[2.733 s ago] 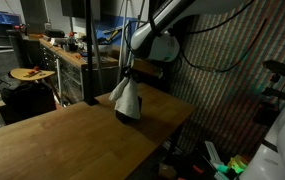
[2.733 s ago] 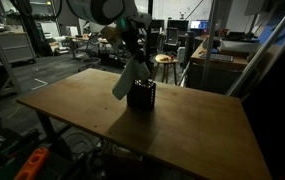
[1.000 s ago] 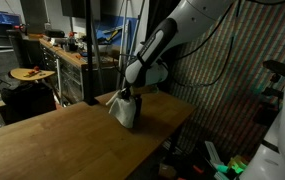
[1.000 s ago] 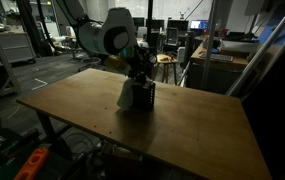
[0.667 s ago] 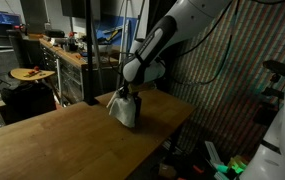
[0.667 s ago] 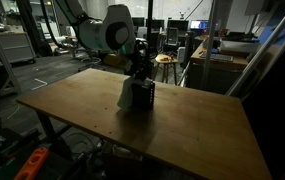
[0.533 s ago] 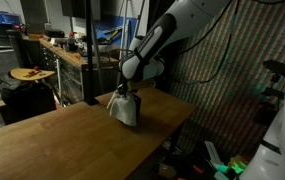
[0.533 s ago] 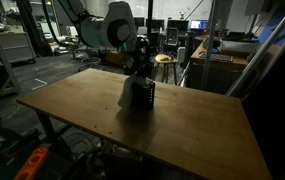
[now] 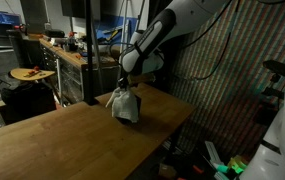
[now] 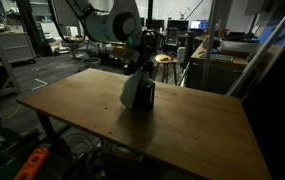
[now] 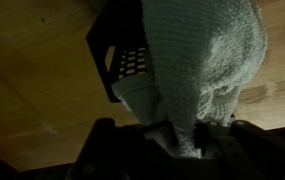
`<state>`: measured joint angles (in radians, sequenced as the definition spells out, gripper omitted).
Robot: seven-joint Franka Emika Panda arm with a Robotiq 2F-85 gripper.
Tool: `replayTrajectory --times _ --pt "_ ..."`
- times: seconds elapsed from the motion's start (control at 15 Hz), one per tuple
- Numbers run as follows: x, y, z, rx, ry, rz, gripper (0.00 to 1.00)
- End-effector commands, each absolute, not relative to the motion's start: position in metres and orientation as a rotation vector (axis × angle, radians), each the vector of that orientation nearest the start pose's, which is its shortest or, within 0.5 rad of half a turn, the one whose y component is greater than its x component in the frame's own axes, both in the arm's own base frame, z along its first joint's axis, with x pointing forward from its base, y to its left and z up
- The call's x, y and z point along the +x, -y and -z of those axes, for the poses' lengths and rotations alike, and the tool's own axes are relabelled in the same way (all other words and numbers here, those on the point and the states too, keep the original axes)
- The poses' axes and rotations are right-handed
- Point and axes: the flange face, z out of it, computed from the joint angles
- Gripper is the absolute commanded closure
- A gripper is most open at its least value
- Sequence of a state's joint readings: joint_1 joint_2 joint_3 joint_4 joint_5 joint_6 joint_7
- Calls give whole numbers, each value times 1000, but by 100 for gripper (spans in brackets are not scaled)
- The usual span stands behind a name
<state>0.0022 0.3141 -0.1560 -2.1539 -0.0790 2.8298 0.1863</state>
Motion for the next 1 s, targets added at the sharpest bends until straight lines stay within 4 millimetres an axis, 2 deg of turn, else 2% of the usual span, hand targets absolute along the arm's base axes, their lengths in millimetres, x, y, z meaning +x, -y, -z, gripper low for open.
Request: replayTrajectory --times 0.0,0.6,0.93 --pt "596 81 -286 -3158 -372 544 98" --pt "588 49 -238 -3171 -286 378 98" --pt "583 44 -224 -3169 -237 316 98"
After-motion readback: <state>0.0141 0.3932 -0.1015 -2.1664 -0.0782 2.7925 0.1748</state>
